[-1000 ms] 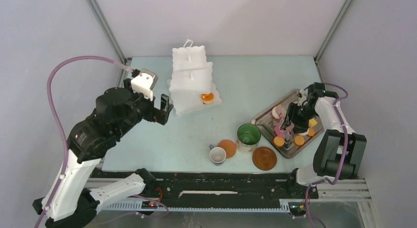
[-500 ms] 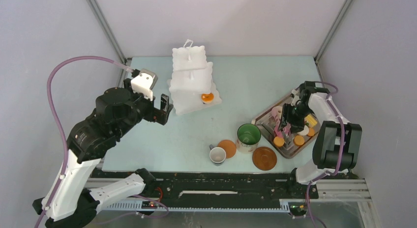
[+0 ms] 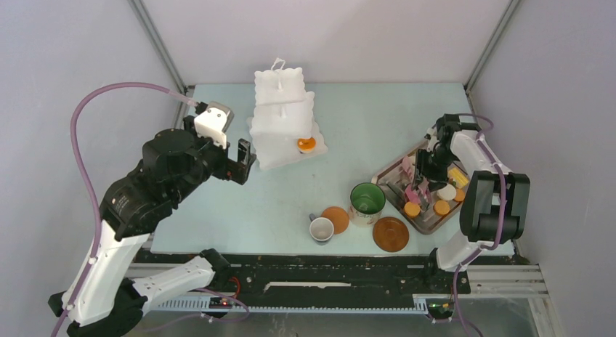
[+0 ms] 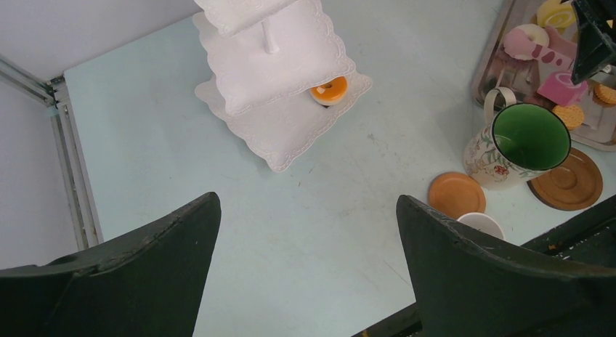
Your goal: Serve the afternoon tea
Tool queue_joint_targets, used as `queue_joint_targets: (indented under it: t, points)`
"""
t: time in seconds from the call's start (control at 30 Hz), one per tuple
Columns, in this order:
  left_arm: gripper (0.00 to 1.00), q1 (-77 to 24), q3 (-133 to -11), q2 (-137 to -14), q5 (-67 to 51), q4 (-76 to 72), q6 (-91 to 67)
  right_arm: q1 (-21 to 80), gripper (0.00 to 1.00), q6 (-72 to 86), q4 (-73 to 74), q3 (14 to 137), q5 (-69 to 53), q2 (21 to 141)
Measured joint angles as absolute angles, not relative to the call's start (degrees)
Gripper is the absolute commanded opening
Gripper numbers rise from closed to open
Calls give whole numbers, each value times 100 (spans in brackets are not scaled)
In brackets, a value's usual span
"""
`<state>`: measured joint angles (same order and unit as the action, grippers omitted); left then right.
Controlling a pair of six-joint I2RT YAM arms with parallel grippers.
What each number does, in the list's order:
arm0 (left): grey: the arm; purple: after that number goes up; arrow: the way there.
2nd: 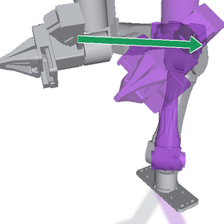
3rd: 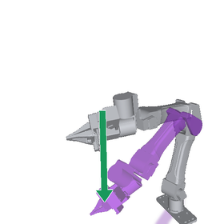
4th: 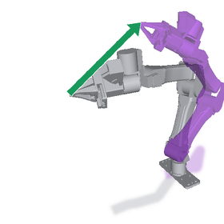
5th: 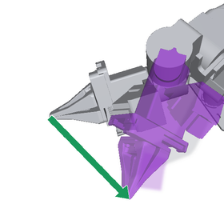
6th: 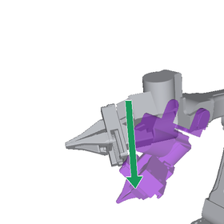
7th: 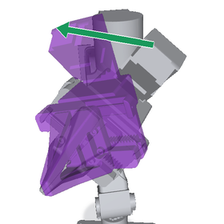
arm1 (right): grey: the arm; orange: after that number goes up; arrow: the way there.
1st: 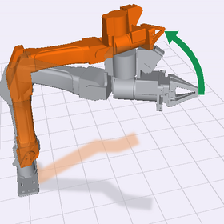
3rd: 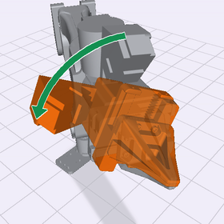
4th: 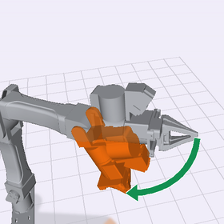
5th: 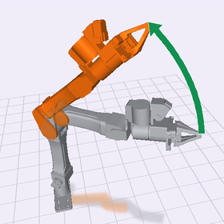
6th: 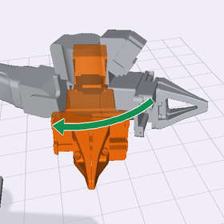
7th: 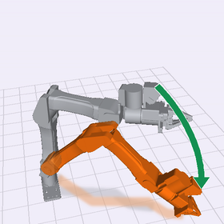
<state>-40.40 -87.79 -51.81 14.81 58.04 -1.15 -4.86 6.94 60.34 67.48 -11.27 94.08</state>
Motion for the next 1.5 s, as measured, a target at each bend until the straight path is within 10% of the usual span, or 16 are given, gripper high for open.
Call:
queue_joint_targets:
  t: [0.43,0.77,1.5]
  points:
    - [98,-4101,-8779,-5192,1492,5804,-110,-458,3,725,6132,6788,-961,9192]
    - [98,-4141,-8694,-5142,1597,5789,-158,49,1,847,6173,7387,-1173,8407]
    - [98,-4152,-9013,-4742,2257,5570,-405,4657,0,1653,4825,8901,-1664,10022]
